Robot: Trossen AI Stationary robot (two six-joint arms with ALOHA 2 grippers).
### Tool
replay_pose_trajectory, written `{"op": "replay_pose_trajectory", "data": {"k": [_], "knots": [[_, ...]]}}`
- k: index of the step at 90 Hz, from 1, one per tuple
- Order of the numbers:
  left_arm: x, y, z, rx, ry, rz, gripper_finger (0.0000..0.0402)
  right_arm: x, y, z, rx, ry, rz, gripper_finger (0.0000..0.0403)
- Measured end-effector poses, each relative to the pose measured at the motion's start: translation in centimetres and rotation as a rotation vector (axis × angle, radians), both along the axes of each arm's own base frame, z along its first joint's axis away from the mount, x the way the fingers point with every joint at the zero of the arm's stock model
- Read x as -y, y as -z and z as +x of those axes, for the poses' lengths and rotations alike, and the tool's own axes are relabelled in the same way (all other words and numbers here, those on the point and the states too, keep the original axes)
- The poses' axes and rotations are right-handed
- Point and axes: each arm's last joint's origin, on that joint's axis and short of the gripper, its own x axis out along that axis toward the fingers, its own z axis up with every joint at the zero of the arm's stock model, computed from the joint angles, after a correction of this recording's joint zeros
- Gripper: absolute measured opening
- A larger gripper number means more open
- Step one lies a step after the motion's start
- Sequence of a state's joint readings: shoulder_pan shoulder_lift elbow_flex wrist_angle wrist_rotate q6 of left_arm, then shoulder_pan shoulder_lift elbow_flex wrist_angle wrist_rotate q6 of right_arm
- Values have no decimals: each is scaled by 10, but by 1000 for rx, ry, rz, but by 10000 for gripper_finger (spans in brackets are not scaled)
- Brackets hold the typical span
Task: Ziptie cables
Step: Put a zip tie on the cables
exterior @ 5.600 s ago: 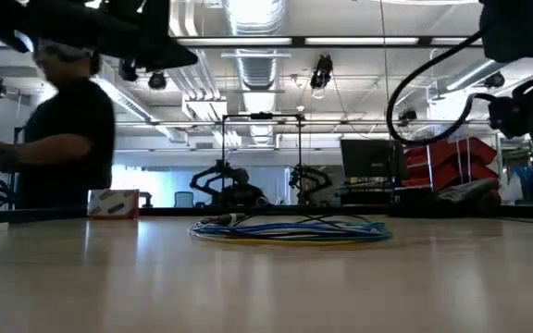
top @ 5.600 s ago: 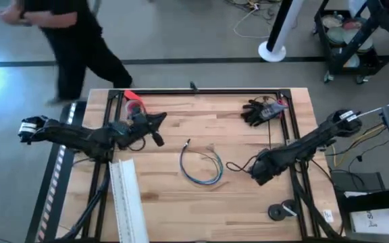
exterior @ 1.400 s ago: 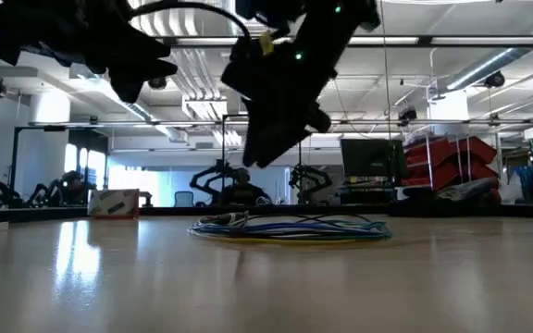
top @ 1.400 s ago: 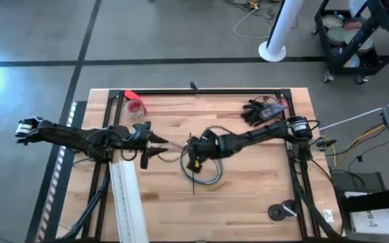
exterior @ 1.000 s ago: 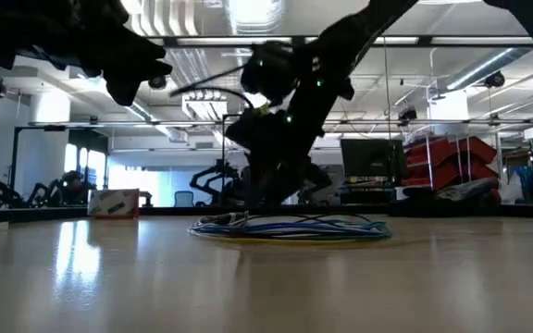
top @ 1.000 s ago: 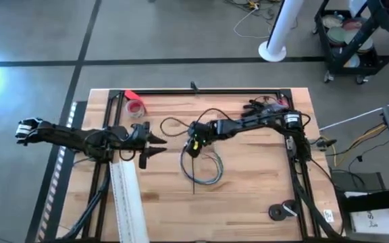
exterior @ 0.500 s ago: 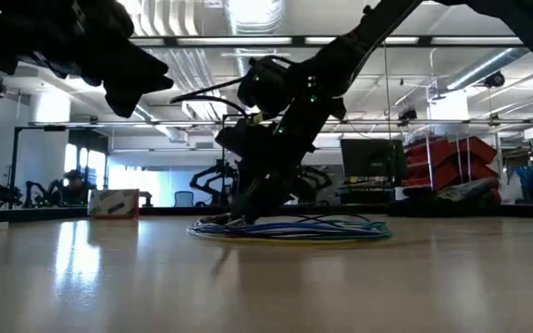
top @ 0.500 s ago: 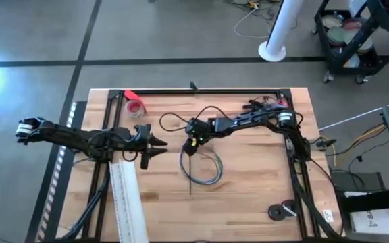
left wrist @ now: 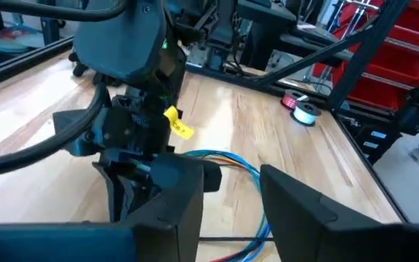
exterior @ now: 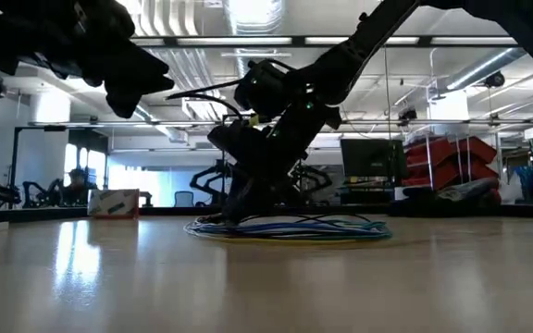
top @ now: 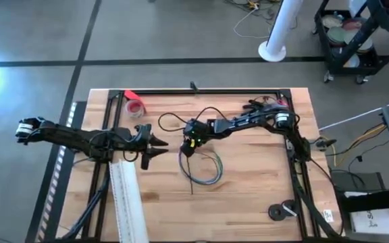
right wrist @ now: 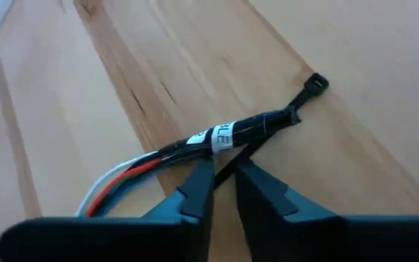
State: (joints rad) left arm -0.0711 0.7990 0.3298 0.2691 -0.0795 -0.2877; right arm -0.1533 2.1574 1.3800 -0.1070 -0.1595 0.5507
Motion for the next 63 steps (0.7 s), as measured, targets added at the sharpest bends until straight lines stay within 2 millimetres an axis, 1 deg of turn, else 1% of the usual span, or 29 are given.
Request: {"op": "replay_pose_trajectory", "data": {"k": [7,18,35,42,53,63], "knots": [[0,0,0,-1,2,10,115,-1,-2,0,3,-23,-20,4],[0,0,0,-1,3,15,110,-1,-11,-3,-6,-38,-46,2],[0,-2,-1,10,5,19,105,-2,-33,-7,3,-62,-86,2],[0,-2,-2,12,5,19,105,-4,-33,-8,-1,-73,-91,3],[0,-2,-2,11,5,19,109,-10,-28,-7,-18,-88,-89,4],[0,-2,-2,12,5,19,115,-19,-19,-5,-41,-85,-113,22]]}}
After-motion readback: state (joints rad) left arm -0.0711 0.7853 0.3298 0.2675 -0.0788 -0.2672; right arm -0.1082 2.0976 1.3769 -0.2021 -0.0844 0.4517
